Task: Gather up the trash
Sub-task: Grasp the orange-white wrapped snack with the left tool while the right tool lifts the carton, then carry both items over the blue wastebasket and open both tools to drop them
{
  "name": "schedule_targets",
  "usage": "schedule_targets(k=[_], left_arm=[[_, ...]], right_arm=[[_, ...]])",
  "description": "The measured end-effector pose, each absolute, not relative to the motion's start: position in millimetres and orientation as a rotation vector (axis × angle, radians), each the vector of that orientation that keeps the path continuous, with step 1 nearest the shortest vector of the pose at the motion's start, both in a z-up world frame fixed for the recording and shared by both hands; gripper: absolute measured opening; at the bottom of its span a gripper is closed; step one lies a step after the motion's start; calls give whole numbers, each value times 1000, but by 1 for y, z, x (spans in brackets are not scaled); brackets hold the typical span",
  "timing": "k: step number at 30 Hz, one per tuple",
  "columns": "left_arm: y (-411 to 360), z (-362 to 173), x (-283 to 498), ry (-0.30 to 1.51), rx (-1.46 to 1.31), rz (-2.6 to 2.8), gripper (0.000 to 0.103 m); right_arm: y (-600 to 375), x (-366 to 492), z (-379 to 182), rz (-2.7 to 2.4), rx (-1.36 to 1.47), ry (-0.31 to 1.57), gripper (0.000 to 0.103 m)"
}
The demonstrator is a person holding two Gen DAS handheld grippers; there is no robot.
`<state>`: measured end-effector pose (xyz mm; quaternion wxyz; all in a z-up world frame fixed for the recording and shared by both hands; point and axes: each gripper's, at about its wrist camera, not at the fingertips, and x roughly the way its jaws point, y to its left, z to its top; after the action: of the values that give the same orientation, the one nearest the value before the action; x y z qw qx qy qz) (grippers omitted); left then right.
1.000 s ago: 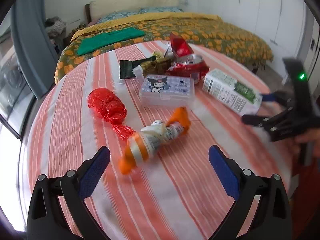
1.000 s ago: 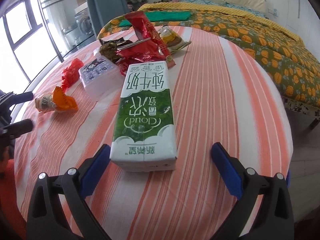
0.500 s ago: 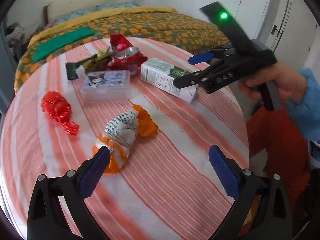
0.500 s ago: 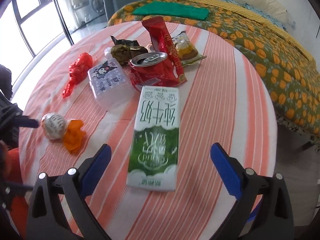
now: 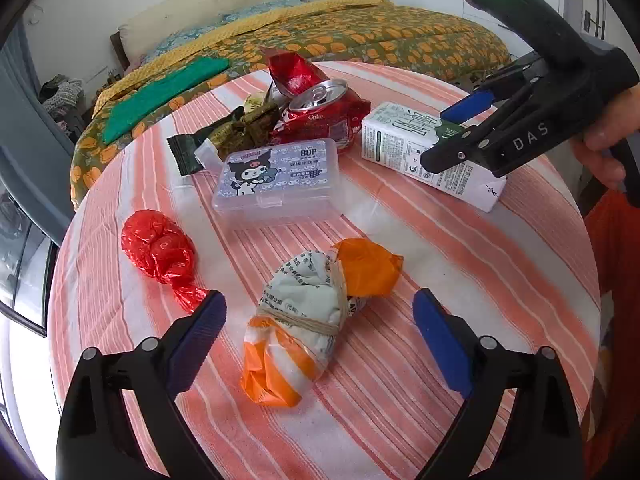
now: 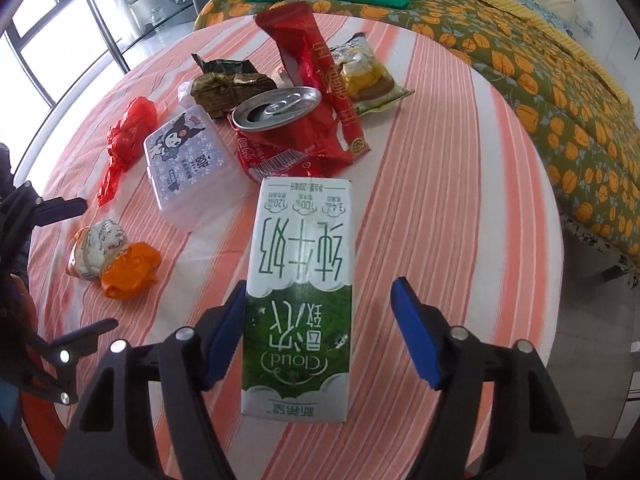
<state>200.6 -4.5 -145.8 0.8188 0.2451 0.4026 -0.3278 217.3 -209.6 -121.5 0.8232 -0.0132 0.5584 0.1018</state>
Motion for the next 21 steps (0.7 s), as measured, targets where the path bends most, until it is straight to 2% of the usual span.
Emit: schedule_targets(k=[1,2,4,5,6,13,21], left_arm=[[-4,-147,202,864,520,-701,87],[-4,-148,204,879,508,-706,76],[-2,-148,207,899,473,-703,70],[0,-148,208,902,456,-700,55],[2,-147,209,913,439,-694,50],[-3,-129,189,902,274,-657,48],[-77,-100,161,897,143,-670,48]], right_arm=[[-210,217,-122,231,-28,1190,52],[-210,217,-122,242,-22,1189,48],[-212,214,-118,232,-27,1170,48],[-213,211,-114,240,-23,1153,47],[-217,208,-111,250,-12,1141,47],[-257,180,-89,318,103,1056,48],[-355,149,-80,256,228,983,48]])
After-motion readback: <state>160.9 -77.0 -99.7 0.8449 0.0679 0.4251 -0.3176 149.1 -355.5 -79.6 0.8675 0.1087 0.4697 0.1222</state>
